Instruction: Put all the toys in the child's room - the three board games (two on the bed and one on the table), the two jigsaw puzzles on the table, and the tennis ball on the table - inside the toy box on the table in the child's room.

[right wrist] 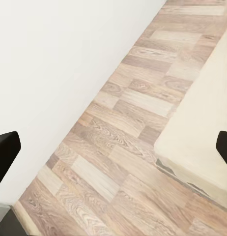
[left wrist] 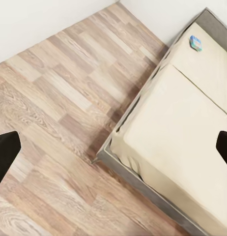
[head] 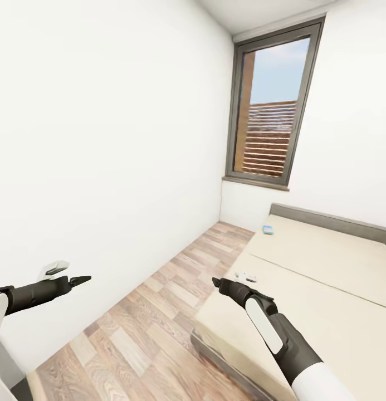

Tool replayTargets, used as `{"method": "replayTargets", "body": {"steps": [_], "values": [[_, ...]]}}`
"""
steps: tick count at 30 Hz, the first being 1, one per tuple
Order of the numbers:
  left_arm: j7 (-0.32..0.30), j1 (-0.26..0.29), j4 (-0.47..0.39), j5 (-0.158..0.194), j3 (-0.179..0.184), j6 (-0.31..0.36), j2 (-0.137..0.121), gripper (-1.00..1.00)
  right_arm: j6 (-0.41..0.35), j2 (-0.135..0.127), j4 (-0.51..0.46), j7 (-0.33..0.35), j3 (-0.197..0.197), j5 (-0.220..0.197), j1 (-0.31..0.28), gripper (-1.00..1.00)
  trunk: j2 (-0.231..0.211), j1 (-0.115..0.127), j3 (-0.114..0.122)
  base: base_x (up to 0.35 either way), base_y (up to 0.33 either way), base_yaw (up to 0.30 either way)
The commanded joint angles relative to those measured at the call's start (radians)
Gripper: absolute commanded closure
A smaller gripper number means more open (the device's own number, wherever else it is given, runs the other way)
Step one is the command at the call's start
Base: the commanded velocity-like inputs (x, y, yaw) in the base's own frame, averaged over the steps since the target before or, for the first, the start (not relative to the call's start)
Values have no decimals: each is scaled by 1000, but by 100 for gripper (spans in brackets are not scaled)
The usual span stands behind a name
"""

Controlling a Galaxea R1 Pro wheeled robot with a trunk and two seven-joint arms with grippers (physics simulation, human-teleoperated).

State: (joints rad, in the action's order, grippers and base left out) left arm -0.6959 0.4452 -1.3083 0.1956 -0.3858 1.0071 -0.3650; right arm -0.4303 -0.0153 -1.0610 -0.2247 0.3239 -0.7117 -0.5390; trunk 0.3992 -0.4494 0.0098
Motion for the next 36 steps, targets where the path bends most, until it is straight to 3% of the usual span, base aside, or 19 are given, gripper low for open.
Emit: {"method": "replayTargets", "body": {"steps": [1, 36], "values": [[-3, 0, 0, 1, -2, 5, 0, -100, -1, -1, -1, -10, 4, -10, -1, -100, 1, -1, 0, 81, 78, -279], [-2, 1, 0, 1, -1, 2, 0, -100, -1, 0, 2, -7, 3, -9, -1, -100, 1, -1, -1, 57, 57, -279]]}}
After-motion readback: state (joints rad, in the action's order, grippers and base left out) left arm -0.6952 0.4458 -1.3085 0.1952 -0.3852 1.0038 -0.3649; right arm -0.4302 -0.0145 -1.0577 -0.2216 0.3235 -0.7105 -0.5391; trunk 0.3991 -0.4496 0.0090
